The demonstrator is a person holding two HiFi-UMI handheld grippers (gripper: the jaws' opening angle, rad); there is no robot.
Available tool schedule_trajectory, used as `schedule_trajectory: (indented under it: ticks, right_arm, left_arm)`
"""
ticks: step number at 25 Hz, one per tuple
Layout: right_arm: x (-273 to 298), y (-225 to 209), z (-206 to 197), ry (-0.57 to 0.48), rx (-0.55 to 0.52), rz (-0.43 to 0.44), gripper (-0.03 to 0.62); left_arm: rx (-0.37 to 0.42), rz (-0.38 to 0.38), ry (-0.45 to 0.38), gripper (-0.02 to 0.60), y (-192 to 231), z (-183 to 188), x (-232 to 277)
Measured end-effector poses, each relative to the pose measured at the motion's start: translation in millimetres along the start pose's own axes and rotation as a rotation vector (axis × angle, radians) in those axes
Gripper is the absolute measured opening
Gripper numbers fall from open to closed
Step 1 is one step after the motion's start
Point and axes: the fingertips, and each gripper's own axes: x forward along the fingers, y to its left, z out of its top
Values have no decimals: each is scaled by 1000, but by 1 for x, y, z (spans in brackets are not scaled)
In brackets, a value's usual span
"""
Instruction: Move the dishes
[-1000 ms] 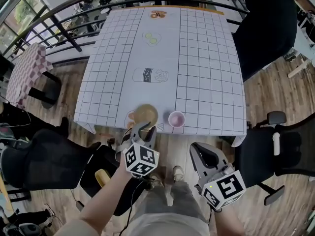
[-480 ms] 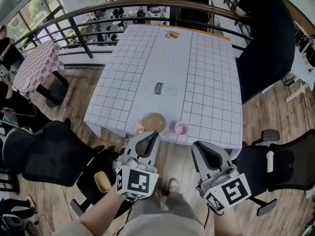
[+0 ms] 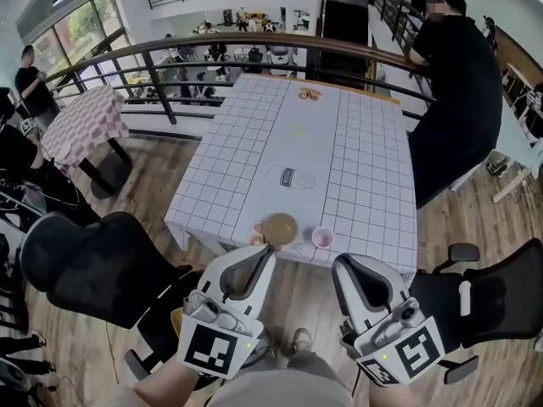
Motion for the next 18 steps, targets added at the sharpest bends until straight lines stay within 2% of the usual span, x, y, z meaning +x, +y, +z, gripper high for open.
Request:
schedule_trajectory:
  ticks: [4,7,11,18]
  right_arm:
    - [-7,28,19,-37,-53,35,26]
    - [-9,48,22,-37,-60,66,26]
    - [-4,71,14,-20,-40,115,26]
    - [7,96,-14,53,-60,181,26]
  left_arm:
    - [-69,33,-1,14,9,11,-35]
    - [-76,60,-7,14,9,18,-59]
    - [-85,68,-11,14,3,21,-82]
    - [-175,110,34,14,1,-4,-100]
